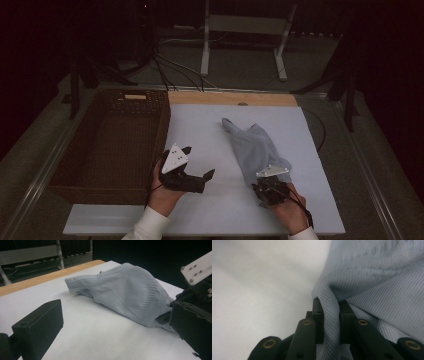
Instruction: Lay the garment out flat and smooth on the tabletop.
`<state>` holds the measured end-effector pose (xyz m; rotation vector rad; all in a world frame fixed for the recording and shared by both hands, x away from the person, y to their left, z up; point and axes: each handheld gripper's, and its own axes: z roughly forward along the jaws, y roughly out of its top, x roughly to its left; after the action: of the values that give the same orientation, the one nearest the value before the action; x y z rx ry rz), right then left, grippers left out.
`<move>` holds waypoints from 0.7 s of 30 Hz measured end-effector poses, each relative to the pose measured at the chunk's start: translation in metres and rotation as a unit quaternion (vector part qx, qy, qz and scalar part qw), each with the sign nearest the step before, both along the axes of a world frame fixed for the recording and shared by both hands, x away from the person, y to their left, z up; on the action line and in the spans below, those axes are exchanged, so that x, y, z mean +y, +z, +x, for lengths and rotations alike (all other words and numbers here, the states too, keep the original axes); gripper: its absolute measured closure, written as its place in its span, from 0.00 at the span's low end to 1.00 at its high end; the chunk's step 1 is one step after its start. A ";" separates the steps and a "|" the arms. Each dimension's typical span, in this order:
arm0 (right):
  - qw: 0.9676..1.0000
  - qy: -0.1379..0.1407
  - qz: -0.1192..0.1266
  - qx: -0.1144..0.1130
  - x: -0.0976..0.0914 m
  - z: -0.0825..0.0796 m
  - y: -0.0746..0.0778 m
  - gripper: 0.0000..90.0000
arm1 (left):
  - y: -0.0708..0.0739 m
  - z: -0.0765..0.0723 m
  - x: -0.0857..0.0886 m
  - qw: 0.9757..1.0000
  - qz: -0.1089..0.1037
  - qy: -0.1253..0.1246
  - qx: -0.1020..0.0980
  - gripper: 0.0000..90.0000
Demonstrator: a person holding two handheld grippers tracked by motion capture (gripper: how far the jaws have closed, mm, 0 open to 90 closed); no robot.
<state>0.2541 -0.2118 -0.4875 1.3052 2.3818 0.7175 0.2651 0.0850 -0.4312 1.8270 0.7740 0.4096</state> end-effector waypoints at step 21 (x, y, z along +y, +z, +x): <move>0.992 -0.011 0.114 -0.050 0.014 0.013 0.048 0.90 | -0.001 0.000 0.000 1.000 -0.002 0.000 0.002 0.00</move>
<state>0.2667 -0.1983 -0.4399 1.3463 2.2541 1.0489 0.2656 0.0855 -0.4319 1.8244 0.7765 0.4031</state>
